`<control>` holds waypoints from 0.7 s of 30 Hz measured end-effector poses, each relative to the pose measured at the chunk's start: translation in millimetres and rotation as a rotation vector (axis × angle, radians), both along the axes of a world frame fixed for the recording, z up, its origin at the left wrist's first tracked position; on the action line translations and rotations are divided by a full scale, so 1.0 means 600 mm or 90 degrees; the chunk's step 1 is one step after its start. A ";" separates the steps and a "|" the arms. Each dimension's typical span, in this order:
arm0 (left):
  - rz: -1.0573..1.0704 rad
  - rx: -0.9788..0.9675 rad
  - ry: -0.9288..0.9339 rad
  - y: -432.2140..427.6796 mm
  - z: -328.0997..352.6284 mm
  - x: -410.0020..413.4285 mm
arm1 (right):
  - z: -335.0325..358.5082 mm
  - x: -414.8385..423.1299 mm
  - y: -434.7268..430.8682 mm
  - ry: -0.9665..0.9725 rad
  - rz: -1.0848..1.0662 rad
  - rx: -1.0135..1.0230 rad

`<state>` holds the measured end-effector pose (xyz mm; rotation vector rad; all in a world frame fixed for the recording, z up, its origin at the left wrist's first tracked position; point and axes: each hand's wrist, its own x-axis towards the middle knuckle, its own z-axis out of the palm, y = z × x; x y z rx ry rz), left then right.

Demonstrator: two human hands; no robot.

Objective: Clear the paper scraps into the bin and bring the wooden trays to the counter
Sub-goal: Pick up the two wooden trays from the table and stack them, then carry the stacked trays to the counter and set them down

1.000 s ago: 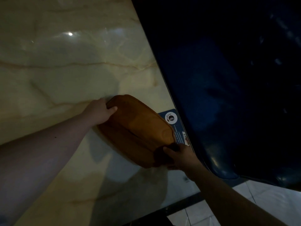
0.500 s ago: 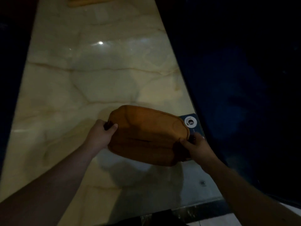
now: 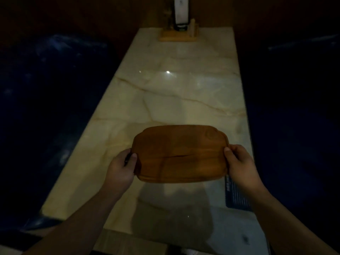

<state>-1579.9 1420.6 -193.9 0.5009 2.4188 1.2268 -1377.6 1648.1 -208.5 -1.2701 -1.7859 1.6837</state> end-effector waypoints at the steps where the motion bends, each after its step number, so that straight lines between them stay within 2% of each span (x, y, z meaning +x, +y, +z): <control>1: 0.009 0.022 0.016 -0.022 0.014 0.005 | 0.011 -0.009 -0.012 0.003 0.015 0.024; 7: 0.166 0.113 0.057 -0.199 0.096 0.038 | 0.074 -0.072 -0.136 0.044 0.156 0.101; 13: 0.322 0.140 0.126 -0.444 0.153 0.078 | 0.148 -0.141 -0.349 0.142 0.309 0.060; 21: 0.517 0.219 0.145 -0.789 0.226 0.187 | 0.209 -0.193 -0.670 0.172 0.508 0.044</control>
